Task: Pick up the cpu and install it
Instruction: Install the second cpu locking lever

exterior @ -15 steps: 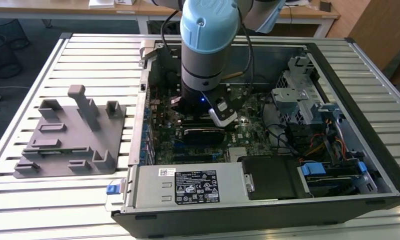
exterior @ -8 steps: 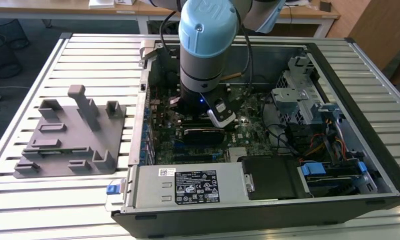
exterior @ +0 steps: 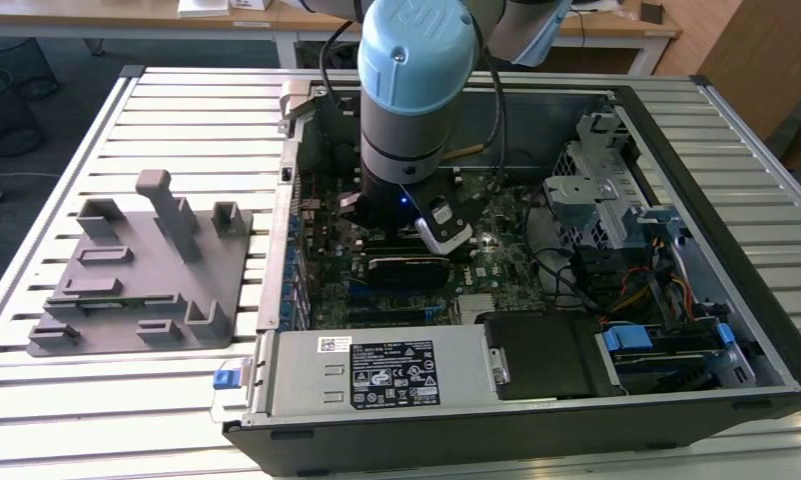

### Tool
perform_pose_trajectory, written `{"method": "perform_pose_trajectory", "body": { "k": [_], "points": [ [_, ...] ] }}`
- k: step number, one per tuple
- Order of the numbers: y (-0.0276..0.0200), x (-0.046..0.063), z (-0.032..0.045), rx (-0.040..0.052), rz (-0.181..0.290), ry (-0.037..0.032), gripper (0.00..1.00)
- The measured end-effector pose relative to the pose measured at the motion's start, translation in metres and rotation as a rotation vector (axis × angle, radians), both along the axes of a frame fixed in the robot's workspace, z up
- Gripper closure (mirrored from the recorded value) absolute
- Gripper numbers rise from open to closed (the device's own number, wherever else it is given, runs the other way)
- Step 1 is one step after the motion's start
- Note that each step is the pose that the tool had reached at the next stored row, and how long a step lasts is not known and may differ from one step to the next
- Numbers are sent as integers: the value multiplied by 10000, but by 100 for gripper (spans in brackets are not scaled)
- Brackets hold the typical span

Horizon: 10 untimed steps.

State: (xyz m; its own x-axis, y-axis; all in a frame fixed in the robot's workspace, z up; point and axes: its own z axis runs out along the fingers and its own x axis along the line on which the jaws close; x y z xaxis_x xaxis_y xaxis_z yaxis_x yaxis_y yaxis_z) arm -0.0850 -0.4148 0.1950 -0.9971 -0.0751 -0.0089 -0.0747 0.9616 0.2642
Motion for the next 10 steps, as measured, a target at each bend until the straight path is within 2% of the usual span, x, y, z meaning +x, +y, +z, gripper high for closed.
{"method": "perform_pose_trajectory", "body": {
  "k": [6, 10],
  "points": [
    [-5, -1, 46, -10, 1, 5, 89],
    [-53, 0, 47, 16, 0, 14, 89]
  ]
}}
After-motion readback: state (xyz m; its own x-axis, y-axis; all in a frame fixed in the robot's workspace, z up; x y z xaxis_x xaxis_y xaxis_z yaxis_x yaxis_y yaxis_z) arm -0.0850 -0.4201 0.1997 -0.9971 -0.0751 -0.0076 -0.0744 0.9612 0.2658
